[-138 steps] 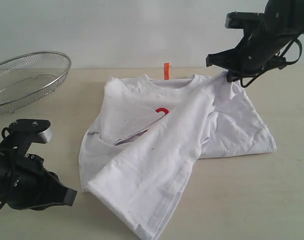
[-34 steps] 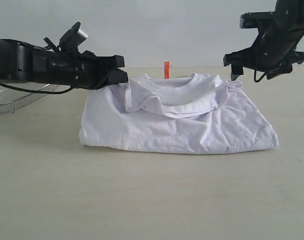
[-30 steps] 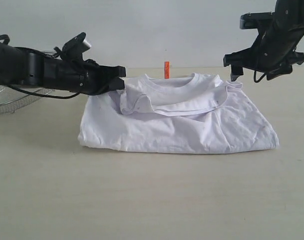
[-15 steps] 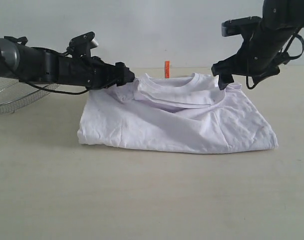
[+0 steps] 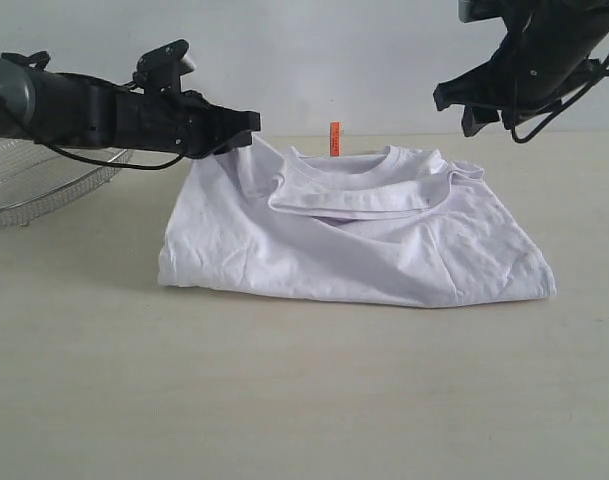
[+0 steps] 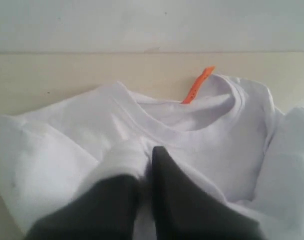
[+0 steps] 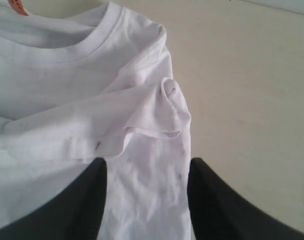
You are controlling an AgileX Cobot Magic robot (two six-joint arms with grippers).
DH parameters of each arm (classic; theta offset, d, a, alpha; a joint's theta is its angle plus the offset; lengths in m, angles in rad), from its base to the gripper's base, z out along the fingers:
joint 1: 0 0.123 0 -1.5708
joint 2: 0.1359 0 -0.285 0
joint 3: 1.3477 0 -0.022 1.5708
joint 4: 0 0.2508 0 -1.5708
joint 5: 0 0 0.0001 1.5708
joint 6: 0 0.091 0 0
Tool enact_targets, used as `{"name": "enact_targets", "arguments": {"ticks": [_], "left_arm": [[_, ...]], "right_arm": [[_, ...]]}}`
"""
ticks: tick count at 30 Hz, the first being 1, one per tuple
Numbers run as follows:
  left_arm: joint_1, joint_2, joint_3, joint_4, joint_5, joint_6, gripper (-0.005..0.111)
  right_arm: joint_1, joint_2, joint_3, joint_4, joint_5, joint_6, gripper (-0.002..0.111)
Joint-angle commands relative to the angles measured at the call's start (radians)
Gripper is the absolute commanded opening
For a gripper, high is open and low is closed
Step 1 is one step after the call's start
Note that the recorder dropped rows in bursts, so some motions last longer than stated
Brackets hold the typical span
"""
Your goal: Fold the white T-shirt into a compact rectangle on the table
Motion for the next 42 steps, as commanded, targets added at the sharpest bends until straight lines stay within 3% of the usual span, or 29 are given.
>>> {"name": "enact_targets", "arguments": {"ticks": [1,5,10,15,17,19,29,32,34,35,38,39,42], "left_arm": [[0.000,-0.009,0.008,0.327,0.027,-0.240,0.005],[0.004,-0.009,0.008,0.584,0.016,-0.402,0.005],[0.004,-0.009,0.008,0.662,0.121,-0.418,0.010],[0.011,-0.017,0.008,0.806,0.173,-0.466,0.039],[0.025,-0.026,0.008,0.854,0.166,-0.510,0.051],[0.046,-0.040,0.008,0.891,0.163,-0.556,0.057],[0.097,-0.111,0.008,0.915,0.305,-0.591,0.056],[0.093,-0.120,0.008,0.915,0.399,-0.591,0.042],[0.093,-0.122,0.008,0.925,0.477,-0.588,0.019],[0.093,-0.124,0.008,0.936,0.511,-0.583,0.008],[0.093,-0.133,0.008,0.966,0.578,-0.576,0.005],[0.093,-0.135,0.008,0.970,0.591,-0.578,0.005],[0.091,-0.135,0.014,0.982,0.603,-0.633,0.005]], "right_arm": [[-0.001,-0.014,-0.005,-0.006,0.009,-0.004,0.043],[-0.001,-0.014,-0.005,-0.006,0.011,-0.004,0.043],[-0.001,-0.014,-0.005,-0.006,0.010,-0.004,0.046],[-0.001,-0.014,-0.005,-0.006,0.030,-0.004,0.064],[-0.001,-0.014,-0.005,-0.006,0.055,-0.004,0.068],[-0.001,-0.014,-0.005,-0.006,0.065,-0.004,0.067],[-0.001,-0.014,-0.005,0.007,0.089,-0.004,0.067],[-0.001,-0.014,-0.005,0.039,0.140,-0.012,0.066],[-0.001,-0.014,-0.005,0.049,0.187,-0.028,0.056],[-0.001,-0.014,-0.005,0.049,0.210,-0.028,0.046],[-0.001,-0.014,-0.005,0.054,0.262,-0.028,0.007],[-0.001,-0.014,-0.003,0.078,0.280,-0.021,0.001],[0.001,0.004,-0.003,0.134,0.309,-0.043,0.001]]}}
